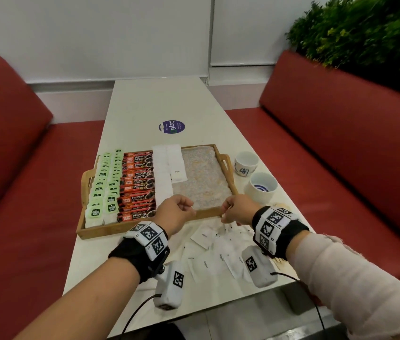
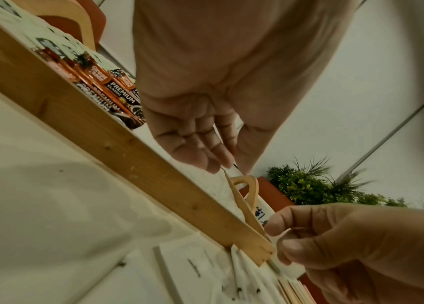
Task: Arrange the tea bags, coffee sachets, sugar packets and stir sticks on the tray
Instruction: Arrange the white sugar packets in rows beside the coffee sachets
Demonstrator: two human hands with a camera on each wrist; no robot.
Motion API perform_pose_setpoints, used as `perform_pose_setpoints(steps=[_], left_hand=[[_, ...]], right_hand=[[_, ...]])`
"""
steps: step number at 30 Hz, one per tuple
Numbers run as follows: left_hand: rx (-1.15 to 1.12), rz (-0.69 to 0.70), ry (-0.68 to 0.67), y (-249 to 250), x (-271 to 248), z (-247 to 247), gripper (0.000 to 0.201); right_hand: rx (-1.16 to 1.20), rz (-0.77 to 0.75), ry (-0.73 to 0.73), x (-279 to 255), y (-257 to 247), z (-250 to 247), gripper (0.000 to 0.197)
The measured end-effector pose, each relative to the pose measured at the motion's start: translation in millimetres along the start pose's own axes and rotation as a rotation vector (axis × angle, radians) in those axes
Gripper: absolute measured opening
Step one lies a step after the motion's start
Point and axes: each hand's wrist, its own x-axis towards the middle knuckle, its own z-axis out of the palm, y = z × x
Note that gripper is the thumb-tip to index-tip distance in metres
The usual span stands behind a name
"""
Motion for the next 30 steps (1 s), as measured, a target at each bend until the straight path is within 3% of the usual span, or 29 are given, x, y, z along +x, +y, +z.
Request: perform_pose_setpoints(steps=[9, 18, 24, 30], left_hand=[[0.249, 0.041, -0.204, -6.5, -5.4, 16.4, 0.026], [0.535, 0.105, -0.375, -13.2, -27.2, 28.1, 0.043], [0.741, 0.109, -0.421, -15.6, -36.7, 34.0, 0.056], [0.866, 0.113, -0.398, -23.2, -43.9, 38.2, 0.056]], right_hand=[[-0.249, 0.028, -0.008, -20.7, 25.9, 16.1, 0.037], [-0.342, 0.182, 0.09, -56.3, 56.4, 31.4, 0.053], [-0.307, 0.28, 0.179, -76.4, 68.2, 47.4, 0.054], [-0.124, 0.276, 0.227, -79.3, 70.4, 63.5, 0.055]])
